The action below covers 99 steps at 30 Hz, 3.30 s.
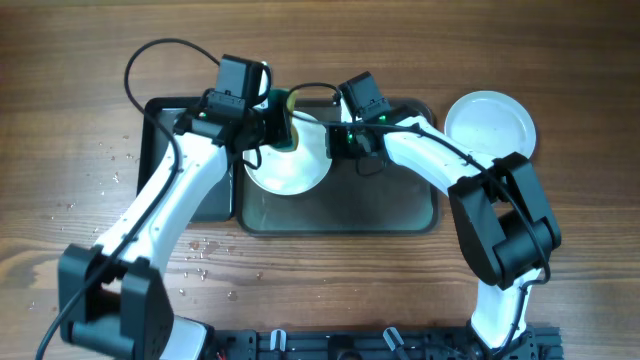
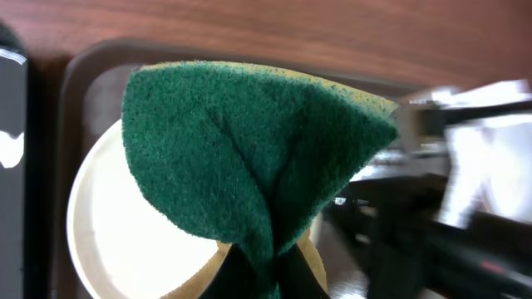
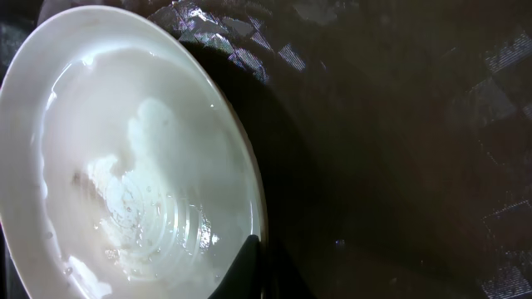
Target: Clean dirty plates on tray and stack at the side
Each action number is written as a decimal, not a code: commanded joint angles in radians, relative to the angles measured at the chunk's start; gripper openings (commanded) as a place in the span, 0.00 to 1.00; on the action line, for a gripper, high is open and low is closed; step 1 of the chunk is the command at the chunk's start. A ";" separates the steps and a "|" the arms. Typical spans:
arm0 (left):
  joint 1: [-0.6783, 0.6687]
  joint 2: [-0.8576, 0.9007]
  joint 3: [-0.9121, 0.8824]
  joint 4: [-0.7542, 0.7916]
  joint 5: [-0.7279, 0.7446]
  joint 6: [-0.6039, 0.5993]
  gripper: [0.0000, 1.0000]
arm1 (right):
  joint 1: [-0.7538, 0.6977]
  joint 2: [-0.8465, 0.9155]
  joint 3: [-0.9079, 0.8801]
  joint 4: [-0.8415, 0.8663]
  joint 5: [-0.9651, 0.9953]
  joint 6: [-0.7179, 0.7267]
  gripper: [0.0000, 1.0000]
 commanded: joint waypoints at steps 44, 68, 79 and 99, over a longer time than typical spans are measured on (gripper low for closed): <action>0.018 -0.022 -0.019 0.050 0.051 0.080 0.04 | 0.000 0.011 -0.006 0.005 -0.014 0.000 0.04; 0.015 0.337 -0.021 0.133 -0.023 0.079 0.04 | 0.000 0.011 -0.006 0.005 -0.014 0.000 0.04; -0.026 0.373 -0.021 0.140 0.295 0.080 0.04 | 0.000 0.011 -0.006 0.005 -0.014 0.000 0.04; 0.071 -0.001 -0.013 0.095 0.035 0.087 0.04 | 0.000 0.011 -0.006 0.005 -0.014 -0.001 0.05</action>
